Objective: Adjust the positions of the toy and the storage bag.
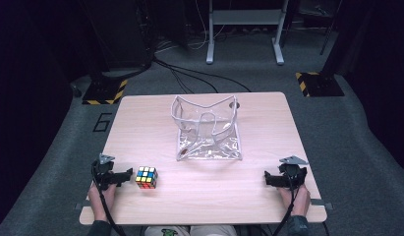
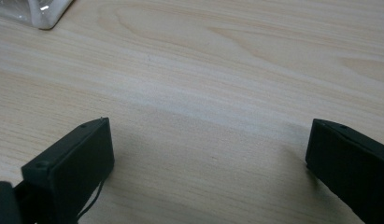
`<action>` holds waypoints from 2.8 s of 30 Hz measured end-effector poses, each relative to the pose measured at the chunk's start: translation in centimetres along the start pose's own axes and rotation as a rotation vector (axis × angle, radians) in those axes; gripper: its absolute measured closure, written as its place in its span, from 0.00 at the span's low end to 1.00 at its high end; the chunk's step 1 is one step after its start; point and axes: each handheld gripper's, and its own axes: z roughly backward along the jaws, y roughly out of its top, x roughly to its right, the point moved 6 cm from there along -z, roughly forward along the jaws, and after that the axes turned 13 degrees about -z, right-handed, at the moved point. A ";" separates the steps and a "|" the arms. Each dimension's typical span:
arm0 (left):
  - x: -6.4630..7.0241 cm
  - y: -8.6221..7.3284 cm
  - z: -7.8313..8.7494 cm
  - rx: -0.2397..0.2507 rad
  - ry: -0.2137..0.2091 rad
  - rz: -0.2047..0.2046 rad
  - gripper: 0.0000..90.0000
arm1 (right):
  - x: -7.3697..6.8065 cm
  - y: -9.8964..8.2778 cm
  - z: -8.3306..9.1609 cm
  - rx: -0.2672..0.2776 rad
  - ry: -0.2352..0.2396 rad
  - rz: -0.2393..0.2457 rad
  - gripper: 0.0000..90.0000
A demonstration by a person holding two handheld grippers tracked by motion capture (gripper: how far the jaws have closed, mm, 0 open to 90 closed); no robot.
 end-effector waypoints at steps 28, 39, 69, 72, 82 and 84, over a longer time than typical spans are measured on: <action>0.0 -0.3 0.4 -0.003 0.037 0.047 0.01 | 0.0 0.1 -0.1 0.000 0.017 -0.003 0.03; 0.0 -0.4 1.1 0.018 -0.002 0.093 0.00 | 0.0 0.2 -0.2 0.001 0.014 -0.004 0.03; 4.0 3.8 5.1 0.154 -0.084 0.032 0.01 | 0.1 0.3 -0.2 0.007 0.008 -0.009 0.05; 4.7 4.2 5.2 0.161 -0.096 0.019 0.01 | 0.1 0.3 -0.2 0.008 0.006 -0.011 0.05; 6.6 4.9 5.5 0.181 -0.143 -0.005 0.00 | 0.1 0.3 -0.2 0.008 0.005 -0.011 0.05; 7.2 5.0 5.4 0.184 -0.159 -0.014 0.00 | 0.1 0.3 -0.3 0.015 0.001 -0.024 0.05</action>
